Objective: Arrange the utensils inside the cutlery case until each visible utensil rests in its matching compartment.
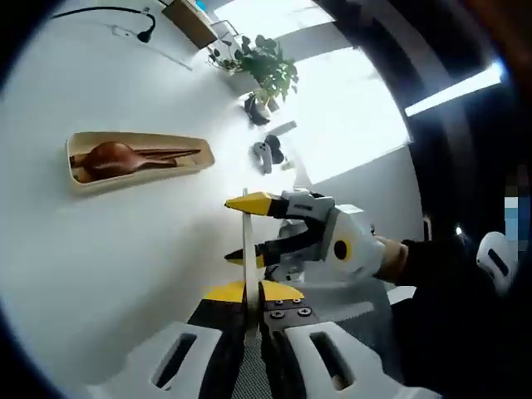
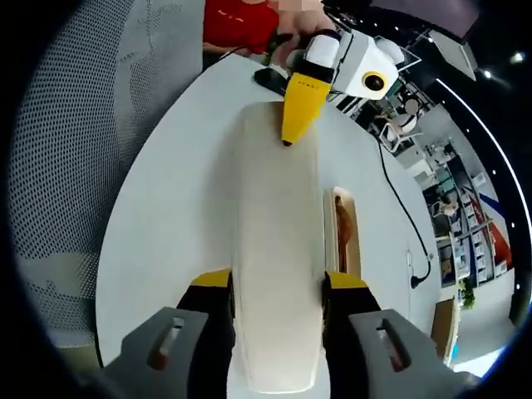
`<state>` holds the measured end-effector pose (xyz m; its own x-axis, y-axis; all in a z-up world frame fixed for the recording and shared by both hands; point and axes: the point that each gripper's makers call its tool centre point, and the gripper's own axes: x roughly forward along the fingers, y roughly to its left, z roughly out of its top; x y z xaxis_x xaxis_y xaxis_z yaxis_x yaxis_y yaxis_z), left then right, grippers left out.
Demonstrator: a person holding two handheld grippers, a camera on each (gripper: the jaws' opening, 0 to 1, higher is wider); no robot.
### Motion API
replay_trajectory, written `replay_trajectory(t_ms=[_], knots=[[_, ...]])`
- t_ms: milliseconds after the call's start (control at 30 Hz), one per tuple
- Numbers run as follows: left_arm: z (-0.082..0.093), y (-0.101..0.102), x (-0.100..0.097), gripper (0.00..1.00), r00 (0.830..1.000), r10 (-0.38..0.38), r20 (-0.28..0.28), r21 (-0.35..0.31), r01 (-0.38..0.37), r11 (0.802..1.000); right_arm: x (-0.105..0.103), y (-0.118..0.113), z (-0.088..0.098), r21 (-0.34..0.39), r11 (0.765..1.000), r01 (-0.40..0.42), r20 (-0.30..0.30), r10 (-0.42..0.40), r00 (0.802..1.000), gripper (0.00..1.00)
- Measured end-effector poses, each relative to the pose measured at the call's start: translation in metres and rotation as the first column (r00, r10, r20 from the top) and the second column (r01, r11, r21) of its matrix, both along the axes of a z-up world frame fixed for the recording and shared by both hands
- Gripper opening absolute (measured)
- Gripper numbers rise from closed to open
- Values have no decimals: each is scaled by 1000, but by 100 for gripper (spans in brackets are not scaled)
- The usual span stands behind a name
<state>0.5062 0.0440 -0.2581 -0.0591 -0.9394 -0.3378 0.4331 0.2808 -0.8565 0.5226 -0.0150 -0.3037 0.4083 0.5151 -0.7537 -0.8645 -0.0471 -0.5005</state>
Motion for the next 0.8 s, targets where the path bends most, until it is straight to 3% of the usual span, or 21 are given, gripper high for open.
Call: replay_trajectory(t_ms=[133,267,367,533,633,667,700,733,800], knots=[[18,-4,9,4,999,31,-21,-72,-33,997,14,0,7,-15,1000,-5,8,5,1000,39],[22,-3,18,3,998,64,-16,-77,-65,995,27,1,15,-30,999,-16,3,16,1000,40],[22,-3,20,3,998,58,-14,-73,-59,996,22,-1,12,-82,996,-38,-79,32,996,40],[22,0,30,3,997,72,-24,-77,-74,994,31,5,18,-56,998,-12,-64,9,998,38],[22,3,40,3,994,103,-33,-88,-106,990,36,6,17,-55,998,-2,-86,-3,996,37],[22,3,45,4,991,126,-48,-96,-131,987,38,7,16,-51,999,0,-89,-5,996,36],[22,5,60,4,976,211,-63,-106,-216,971,42,6,17,-42,999,7,-86,-11,996,36],[27,5,65,4,971,228,-71,-145,-236,961,48,7,18,-16,999,37,-107,-39,993,36],[21,9,79,4,952,295,-79,-140,-303,943,59,7,19,-21,999,47,-115,-49,992,36]])
